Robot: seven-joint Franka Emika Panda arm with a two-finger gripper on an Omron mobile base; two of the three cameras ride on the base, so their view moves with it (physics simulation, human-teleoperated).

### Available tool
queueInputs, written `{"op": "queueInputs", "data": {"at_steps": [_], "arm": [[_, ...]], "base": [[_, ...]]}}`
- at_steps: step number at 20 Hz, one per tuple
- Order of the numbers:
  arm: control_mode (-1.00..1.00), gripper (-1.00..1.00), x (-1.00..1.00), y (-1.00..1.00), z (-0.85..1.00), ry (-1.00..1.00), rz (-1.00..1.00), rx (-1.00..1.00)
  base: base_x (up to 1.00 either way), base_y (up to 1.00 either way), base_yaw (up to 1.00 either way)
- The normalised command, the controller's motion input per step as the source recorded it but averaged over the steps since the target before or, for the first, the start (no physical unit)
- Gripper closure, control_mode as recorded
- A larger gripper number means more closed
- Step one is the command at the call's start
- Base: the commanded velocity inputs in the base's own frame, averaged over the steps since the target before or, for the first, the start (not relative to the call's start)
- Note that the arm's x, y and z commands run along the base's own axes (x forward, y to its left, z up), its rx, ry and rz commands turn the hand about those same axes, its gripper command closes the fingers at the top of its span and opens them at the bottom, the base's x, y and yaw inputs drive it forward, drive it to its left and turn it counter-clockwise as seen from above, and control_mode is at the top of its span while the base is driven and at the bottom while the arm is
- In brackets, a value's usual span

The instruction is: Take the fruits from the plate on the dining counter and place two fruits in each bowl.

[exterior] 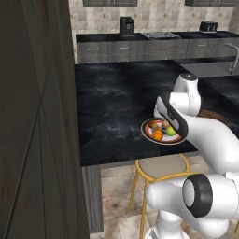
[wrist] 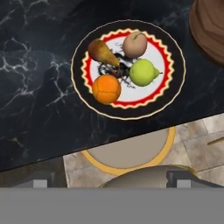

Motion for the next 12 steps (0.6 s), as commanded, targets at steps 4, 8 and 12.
{"op": "queueInputs", "data": {"at_steps": [4,8,12], "arm": [[-1.00,-1.00,0.24,-0.11,-0.33,0.01,-0.04,0.00],[-1.00,-1.00,0.29,-0.19,-0.17,0.01,-0.01,0.00],[-1.00,-1.00,0.27,-0.06,-0.34,0.00,0.00,0.00]], "base": [[0.00,0.00,0.00],[0.00,0.00,0.00],[0.00,0.00,0.00]]}}
